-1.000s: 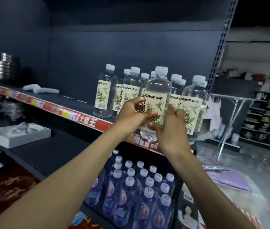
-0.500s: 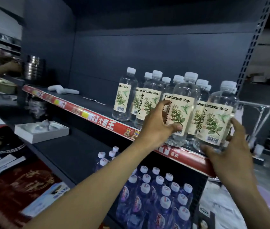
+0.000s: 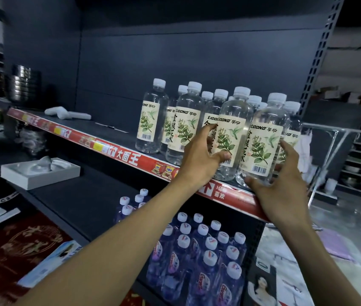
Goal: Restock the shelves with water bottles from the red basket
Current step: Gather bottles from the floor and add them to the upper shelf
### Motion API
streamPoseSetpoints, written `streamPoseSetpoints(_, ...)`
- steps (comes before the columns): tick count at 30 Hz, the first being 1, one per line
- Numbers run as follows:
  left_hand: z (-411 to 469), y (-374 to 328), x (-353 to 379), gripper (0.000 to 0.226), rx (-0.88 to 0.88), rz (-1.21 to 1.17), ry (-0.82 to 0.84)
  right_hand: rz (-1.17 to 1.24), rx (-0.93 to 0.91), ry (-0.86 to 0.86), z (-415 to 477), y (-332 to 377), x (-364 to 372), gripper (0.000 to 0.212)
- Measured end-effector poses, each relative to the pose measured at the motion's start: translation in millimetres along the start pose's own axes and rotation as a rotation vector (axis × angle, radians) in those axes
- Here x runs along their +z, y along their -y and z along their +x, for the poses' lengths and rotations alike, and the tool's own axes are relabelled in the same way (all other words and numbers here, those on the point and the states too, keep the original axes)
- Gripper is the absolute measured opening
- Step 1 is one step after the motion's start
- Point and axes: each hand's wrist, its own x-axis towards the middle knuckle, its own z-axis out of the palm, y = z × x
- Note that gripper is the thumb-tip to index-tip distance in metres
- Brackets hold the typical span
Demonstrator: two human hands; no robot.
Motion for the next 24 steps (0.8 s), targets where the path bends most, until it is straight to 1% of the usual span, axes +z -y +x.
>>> streamPoseSetpoints(7, -3, -2, 3, 0.073, 0.004, 0.073, -0.029, 0.029, -0.005, 0.016, -4, 2, -1, 0.099)
streamPoseSetpoints(9, -11, -4, -1, 0.071, 0.039, 0.118, -0.022, -0.022, -0.004, -0.023, -11, 5, -2, 0.094)
streamPoseSetpoints(10, -17, -3, -4, 0.070, 0.064, 0.160, -0.012, -0.081, -0.035, -0.076, -17, 8, -2, 0.088)
streamPoseSetpoints(11, -23, 0, -10, 0.067, 0.100, 0.258, -0.017, -0.147, -0.107, -0.139, -25, 12, 0, 0.080)
streamPoseSetpoints(12, -30, 5, -18, 0.063, 0.151, 0.426, -0.050, -0.196, -0.209, -0.189, -34, 17, 3, 0.072)
streamPoseSetpoints(13, -37, 11, -28, 0.058, 0.206, 0.627, -0.105, -0.217, -0.315, -0.204, -43, 23, 9, 0.064)
streamPoseSetpoints(15, -54, 24, -55, 0.054, 0.269, 0.953, -0.200, -0.251, -0.478, -0.136, -61, 34, 30, 0.050)
streamPoseSetpoints(16, -63, 31, -71, 0.054, 0.266, 1.065, -0.213, -0.258, -0.502, -0.070, -69, 40, 43, 0.046)
streamPoseSetpoints(17, -73, 38, -88, 0.055, 0.253, 1.153, -0.215, -0.249, -0.489, 0.011, -76, 47, 58, 0.044)
streamPoseSetpoints(19, -96, 57, -125, 0.054, 0.205, 1.279, -0.210, -0.209, -0.475, 0.153, -94, 62, 92, 0.043)
streamPoseSetpoints(21, -126, 79, -168, 0.052, 0.133, 1.357, -0.201, -0.142, -0.509, 0.261, -117, 76, 130, 0.045)
streamPoseSetpoints(24, -183, 115, -239, 0.049, -0.087, 1.451, -0.196, -0.044, -0.567, 0.450, -165, 94, 192, 0.046)
